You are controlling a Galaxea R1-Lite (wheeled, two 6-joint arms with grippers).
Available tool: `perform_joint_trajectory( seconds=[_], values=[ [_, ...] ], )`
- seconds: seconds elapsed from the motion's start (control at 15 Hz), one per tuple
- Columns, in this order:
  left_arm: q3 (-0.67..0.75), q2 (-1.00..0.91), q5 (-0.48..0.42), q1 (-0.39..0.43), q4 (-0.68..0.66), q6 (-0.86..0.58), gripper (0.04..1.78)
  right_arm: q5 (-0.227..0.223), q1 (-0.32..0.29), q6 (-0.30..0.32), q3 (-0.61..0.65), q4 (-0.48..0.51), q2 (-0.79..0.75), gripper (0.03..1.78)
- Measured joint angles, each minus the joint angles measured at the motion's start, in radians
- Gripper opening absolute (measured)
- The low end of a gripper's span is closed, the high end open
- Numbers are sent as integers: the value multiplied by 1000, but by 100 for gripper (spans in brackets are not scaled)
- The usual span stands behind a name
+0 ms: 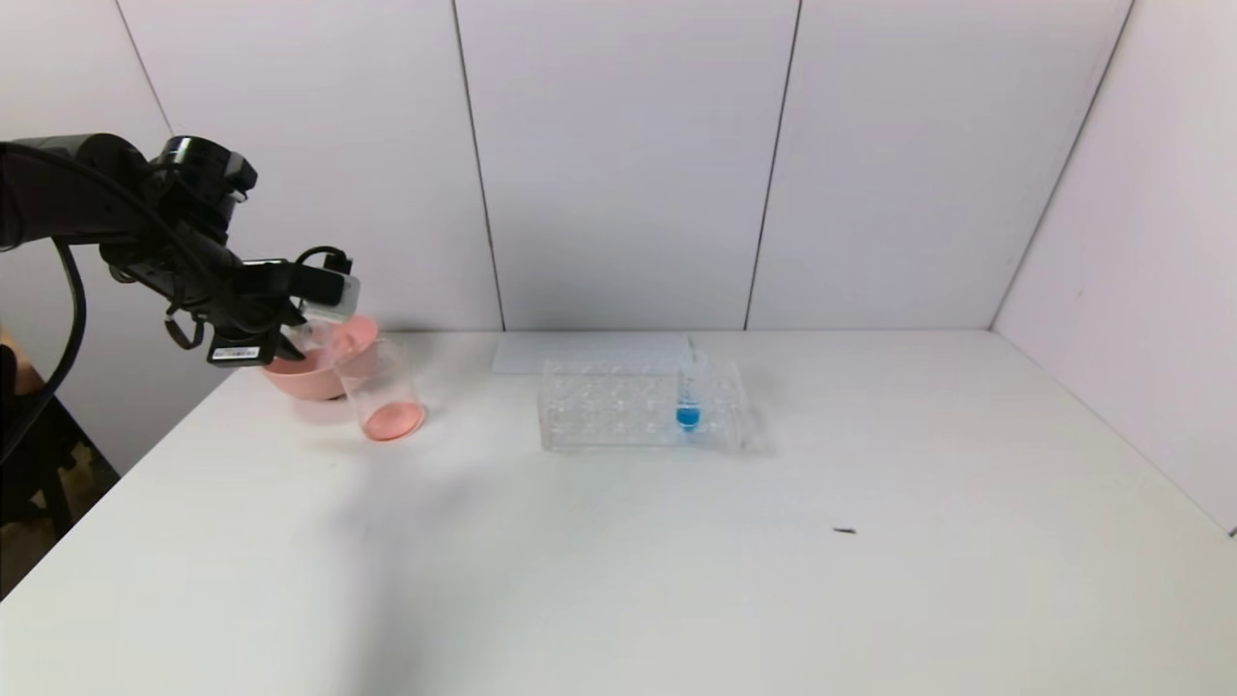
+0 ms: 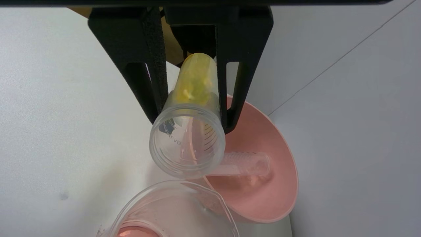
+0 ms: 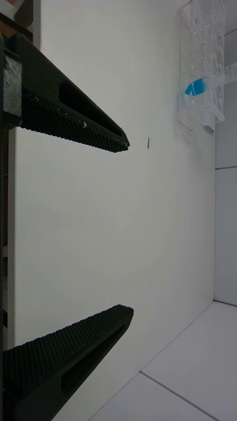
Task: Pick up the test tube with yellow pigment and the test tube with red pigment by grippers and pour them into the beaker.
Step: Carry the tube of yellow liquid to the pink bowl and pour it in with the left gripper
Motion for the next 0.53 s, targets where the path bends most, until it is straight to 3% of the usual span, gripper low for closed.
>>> perform_joint_trajectory(
  seconds=[0.53],
  values=[
    [-1, 10, 66, -23, -11, 1, 44, 0, 0, 0, 0, 0, 0, 170]
  ],
)
